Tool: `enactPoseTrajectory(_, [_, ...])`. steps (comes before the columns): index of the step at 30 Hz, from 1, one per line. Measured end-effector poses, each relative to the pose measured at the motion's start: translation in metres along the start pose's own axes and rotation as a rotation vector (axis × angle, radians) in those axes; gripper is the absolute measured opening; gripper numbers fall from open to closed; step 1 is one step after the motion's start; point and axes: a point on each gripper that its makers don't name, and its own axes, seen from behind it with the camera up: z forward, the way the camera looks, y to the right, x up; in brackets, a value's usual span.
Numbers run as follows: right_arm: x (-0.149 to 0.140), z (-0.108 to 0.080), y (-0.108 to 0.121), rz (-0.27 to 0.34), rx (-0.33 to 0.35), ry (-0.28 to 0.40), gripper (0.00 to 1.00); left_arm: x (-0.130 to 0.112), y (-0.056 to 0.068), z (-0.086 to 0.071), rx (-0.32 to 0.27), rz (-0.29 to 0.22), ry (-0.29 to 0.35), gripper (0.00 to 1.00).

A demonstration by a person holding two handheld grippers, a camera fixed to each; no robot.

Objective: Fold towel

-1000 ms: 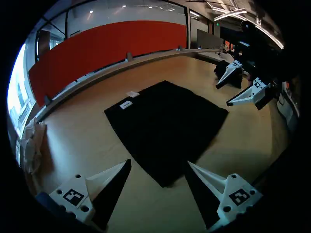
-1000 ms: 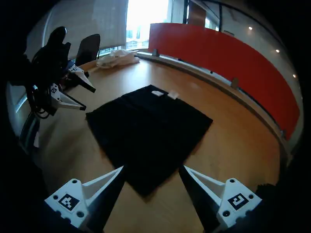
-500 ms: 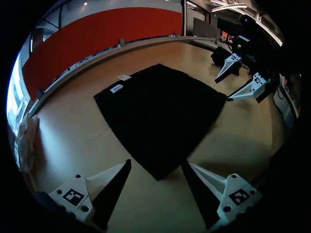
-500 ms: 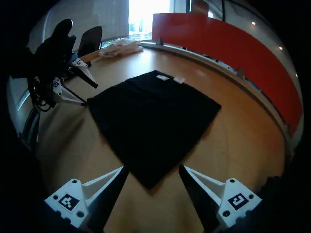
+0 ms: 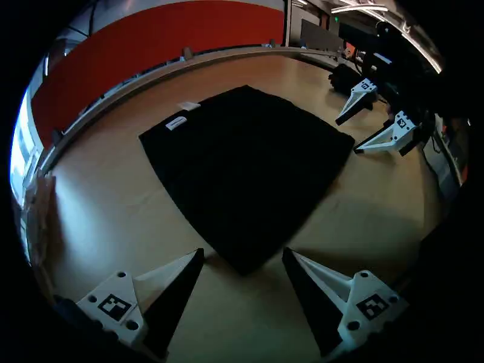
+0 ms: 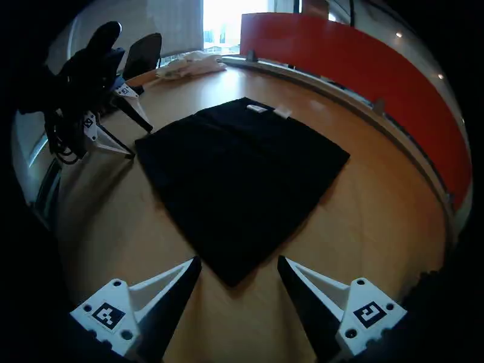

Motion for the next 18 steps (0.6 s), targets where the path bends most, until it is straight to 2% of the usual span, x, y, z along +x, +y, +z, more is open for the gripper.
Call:
enactPoseTrajectory(6, [-0.0017,0.0002,-0.0038,-0.003,0.014,-0.008,0.91,0.0000,0.0002,0.0003,0.000,0.001,-0.003,0.96])
enactPoseTrajectory(12, [-0.0035,-0.0001,-0.0077,0.013,0.029,-0.005,0.79,-0.0003,0.0002,0.0001,0.000,-0.001,-0.009,0.95])
enactPoseTrajectory(18, [-0.0042,-0.0003,-0.0073,0.012,0.029,-0.005,0.70,-0.0006,0.0026,-0.0004,-0.005,0.005,-0.010,0.87])
